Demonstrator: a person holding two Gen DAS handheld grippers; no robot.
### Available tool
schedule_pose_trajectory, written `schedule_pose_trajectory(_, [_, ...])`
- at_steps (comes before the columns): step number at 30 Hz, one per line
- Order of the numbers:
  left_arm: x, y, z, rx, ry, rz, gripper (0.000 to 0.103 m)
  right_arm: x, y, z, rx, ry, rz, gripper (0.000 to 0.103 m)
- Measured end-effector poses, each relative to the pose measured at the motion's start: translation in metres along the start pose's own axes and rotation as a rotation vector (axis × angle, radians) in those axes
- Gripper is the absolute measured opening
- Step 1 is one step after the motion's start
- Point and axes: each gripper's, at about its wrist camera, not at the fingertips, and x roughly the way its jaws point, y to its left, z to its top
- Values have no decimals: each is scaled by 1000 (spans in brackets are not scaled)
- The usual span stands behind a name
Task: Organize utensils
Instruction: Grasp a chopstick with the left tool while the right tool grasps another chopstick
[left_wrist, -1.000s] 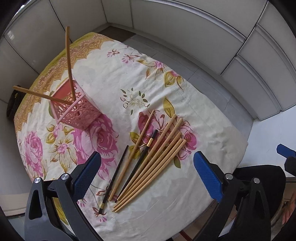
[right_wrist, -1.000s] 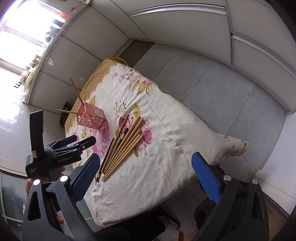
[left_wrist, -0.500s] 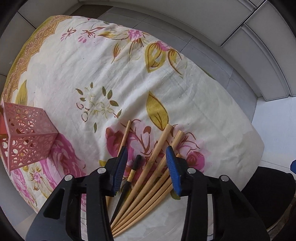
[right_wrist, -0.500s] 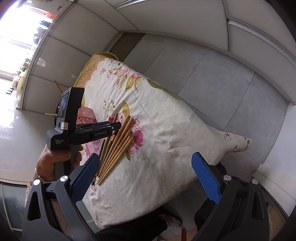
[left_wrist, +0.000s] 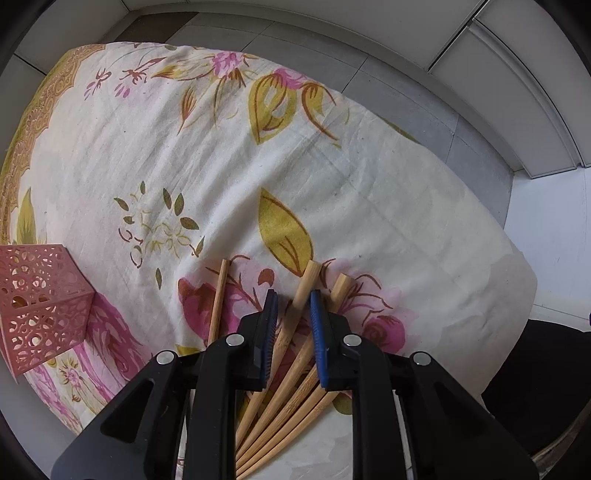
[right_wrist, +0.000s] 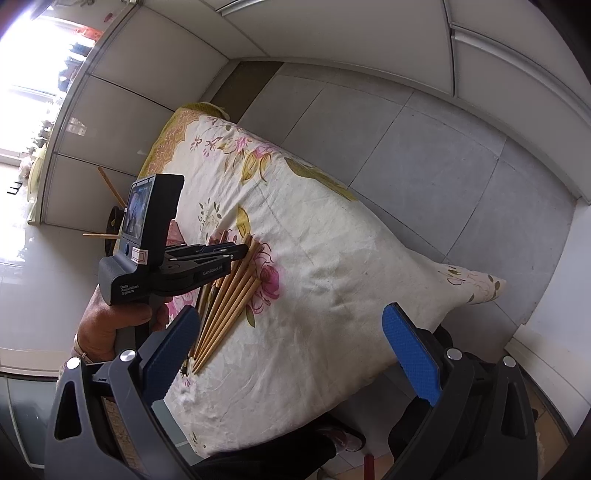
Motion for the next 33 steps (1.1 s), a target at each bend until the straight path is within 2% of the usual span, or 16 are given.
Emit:
schedule_pose_trajectory(2, [4,1,-2,-16,-6,-19,17,1,1,0,0,1,0,96])
schedule_pose_trajectory(3, [4,2,-4,-22,-12,-20,12,1,2,0,1,0,-3,96])
schedule_pose_trajectory(6, [-1,14,-25,-93,-42,-42,8,5,5,1,13,1,-3,96])
schedule_pose_trajectory(12, [-44,56,-95,-331,-261,-157,6,42,24,3,55,97,10,95])
schedule_pose_trajectory(15, [-77,75,-141,-396,-379,-204,6,71,32,6,121,169,49,73])
schedule_pose_trajectory(18, [-110,87,-182,-464,-511,-256,6,98,43,13,155,214,67,60])
schedule_pose_trajectory(21, [-131,89,-215,-513,-622,-299,6,116,52,24,173,191,66,53])
schedule_pose_trajectory(23, [-138,88,-227,-526,-662,-300,6,126,59,32,168,181,51,47])
schedule_pose_trajectory(27, [-158,88,-239,-512,-720,-304,6,144,67,42,183,188,-47,34])
schedule_pose_trajectory(33, [-170,94,-259,-487,-783,-312,6,171,88,50,140,214,-261,32])
